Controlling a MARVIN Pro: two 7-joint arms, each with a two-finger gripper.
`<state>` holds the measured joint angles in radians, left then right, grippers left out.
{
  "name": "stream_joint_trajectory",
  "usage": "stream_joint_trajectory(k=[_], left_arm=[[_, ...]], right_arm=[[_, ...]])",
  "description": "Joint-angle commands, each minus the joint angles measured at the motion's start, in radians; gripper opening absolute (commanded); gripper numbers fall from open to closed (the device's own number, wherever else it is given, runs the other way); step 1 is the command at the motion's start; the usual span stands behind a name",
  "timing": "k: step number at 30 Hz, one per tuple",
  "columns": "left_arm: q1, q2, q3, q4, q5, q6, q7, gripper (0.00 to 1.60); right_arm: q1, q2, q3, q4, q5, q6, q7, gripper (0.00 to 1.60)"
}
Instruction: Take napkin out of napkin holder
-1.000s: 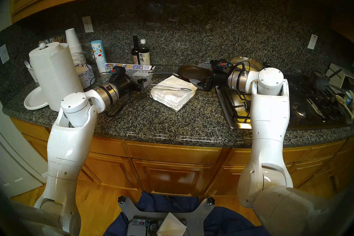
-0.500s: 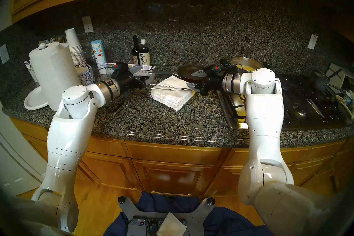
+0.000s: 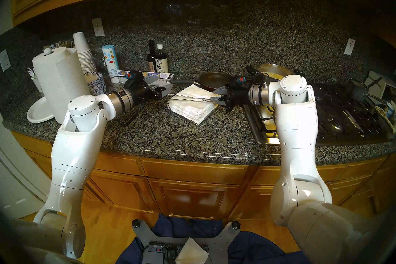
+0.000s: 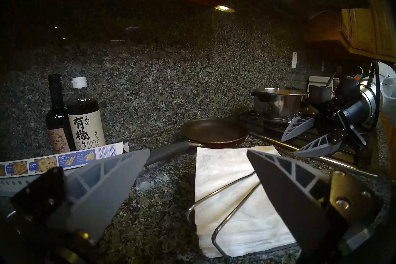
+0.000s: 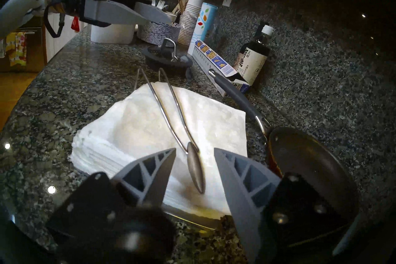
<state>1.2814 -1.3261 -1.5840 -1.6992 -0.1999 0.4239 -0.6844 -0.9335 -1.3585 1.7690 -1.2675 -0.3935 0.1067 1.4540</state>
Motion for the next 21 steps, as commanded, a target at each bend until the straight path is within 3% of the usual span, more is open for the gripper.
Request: stream_joint_trajectory(k=[1,21], left_arm=[[-0.034,-0.007,-0.008,-0.027,-0.006,-0.007,0.005,1.6],[-0.026,-0.006,-0.014,-0.032,0.002,-0.013,0.011,1.6]], right_arm=[[0.066,0.002,0.001,0.036,-0.003,-0.009,-0.023,0.85],[0.125,-0.002,-0.03,0.159,-0.011,-0.039,-0.038,0.8]])
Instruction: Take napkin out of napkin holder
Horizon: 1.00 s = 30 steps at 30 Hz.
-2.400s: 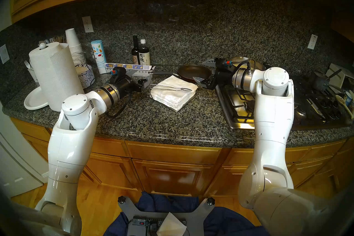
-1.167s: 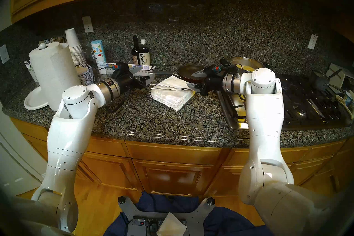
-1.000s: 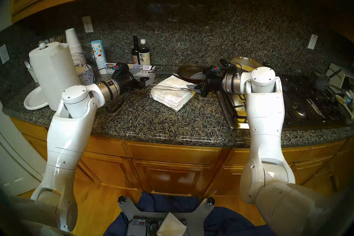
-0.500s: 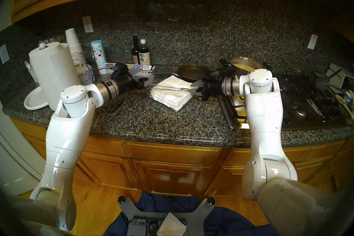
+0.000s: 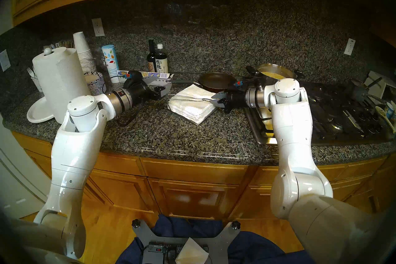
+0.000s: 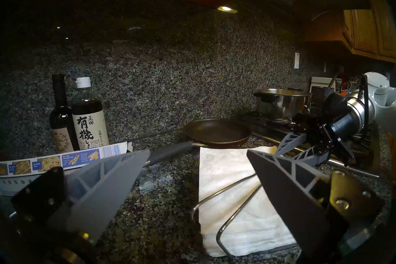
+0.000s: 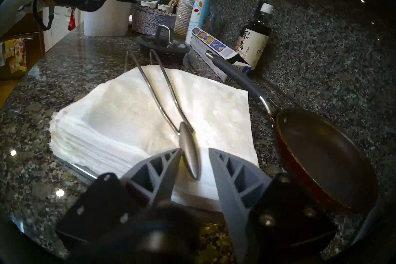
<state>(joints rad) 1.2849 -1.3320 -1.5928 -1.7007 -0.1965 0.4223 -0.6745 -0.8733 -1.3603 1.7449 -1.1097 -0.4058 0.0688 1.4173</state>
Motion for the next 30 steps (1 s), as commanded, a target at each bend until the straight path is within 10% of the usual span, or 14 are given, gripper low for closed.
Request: stream_joint_trajectory(k=[1,30], left_arm=[[-0.03,0.001,-0.005,-0.031,-0.001,-0.012,0.001,1.6],[-0.05,0.012,0.015,-0.013,0.012,0.007,-0.01,1.6]], right_arm=[[0.067,0.0,-0.008,0.005,0.001,-0.002,-0.002,0.79],[0.093,-0.003,-0.031,-0.018,0.011,-0.006,0.031,0.41]])
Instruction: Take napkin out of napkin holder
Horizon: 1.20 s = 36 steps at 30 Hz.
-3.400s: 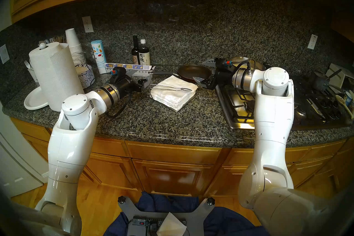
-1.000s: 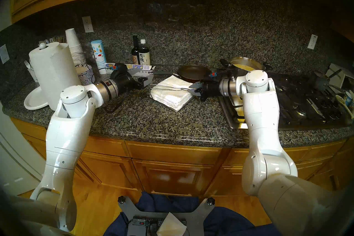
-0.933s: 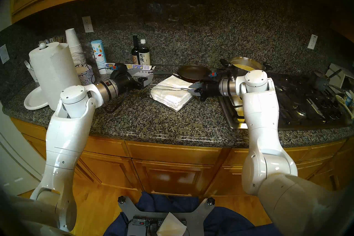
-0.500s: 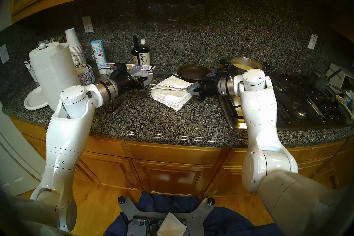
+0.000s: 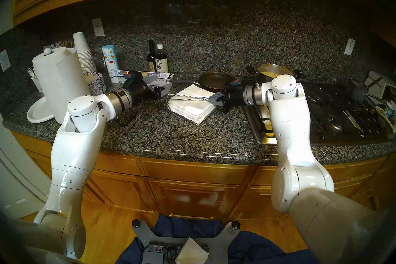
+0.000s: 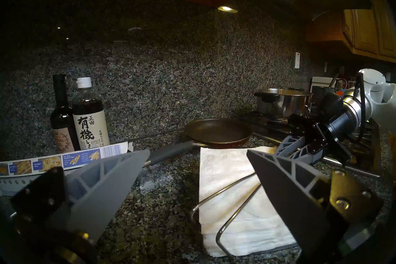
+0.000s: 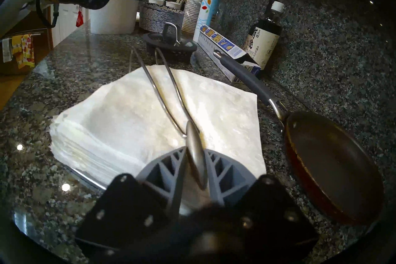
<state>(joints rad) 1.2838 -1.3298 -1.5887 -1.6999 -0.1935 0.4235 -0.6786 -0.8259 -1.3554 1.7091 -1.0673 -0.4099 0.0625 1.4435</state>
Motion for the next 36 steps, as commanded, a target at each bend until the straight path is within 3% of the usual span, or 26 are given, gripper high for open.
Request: stream_joint_trajectory(k=[1,14,36], left_arm=[[-0.053,0.015,0.017,-0.012,0.011,0.01,-0.012,1.6],[-0.083,0.037,0.08,0.006,0.026,0.047,-0.056,1.6],[-0.171,-0.006,0.182,0.054,0.122,0.042,0.014,1.6]], right_arm=[[0.046,-0.009,0.007,-0.066,0.018,-0.001,0.006,0.41],[0.066,-0.03,0.013,-0.1,0.021,-0.007,0.007,0.45],[0.113,-0.076,0.007,-0.1,0.025,-0.032,0.006,0.43]])
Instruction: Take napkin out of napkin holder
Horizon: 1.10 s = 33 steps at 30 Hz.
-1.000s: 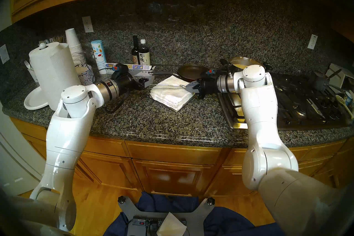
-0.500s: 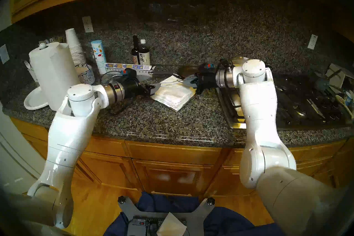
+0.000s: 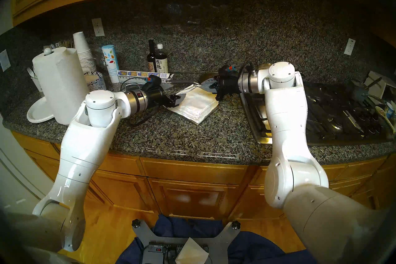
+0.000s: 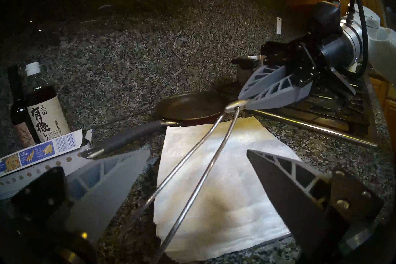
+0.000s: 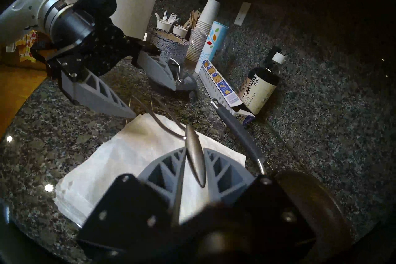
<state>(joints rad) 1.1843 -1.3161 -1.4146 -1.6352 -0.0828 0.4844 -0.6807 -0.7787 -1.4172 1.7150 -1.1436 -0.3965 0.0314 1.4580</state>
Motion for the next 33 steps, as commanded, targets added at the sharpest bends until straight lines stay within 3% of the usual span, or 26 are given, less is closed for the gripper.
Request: stream_joint_trajectory(k=[1,10,21,27,28,31,33], left_arm=[[-0.074,-0.018,0.014,-0.011,0.02,-0.02,0.02,1.6],[-0.088,-0.032,0.051,0.008,0.096,-0.035,0.095,1.6],[-0.078,-0.058,0.094,0.01,0.221,-0.087,0.262,1.6],[-0.057,-0.058,0.1,-0.016,0.245,-0.105,0.307,1.6],[-0.051,-0.06,0.097,-0.021,0.242,-0.106,0.312,1.6],[-0.038,-0.058,0.091,-0.035,0.241,-0.109,0.318,1.6],[-0.028,-0.056,0.086,-0.045,0.242,-0.111,0.322,1.6]], right_arm=[[0.069,-0.016,0.0,-0.023,0.012,-0.003,-0.009,0.43],[0.083,-0.033,-0.002,-0.024,0.013,-0.011,-0.004,0.43],[0.087,-0.042,0.004,-0.027,0.011,-0.02,0.003,0.49],[0.083,-0.04,0.008,-0.034,0.007,-0.018,0.006,0.78],[0.082,-0.039,0.008,-0.035,0.007,-0.017,0.007,0.97],[0.077,-0.033,0.01,-0.043,0.003,-0.013,0.01,1.14],[0.073,-0.029,0.013,-0.048,0.001,-0.011,0.012,1.15]])
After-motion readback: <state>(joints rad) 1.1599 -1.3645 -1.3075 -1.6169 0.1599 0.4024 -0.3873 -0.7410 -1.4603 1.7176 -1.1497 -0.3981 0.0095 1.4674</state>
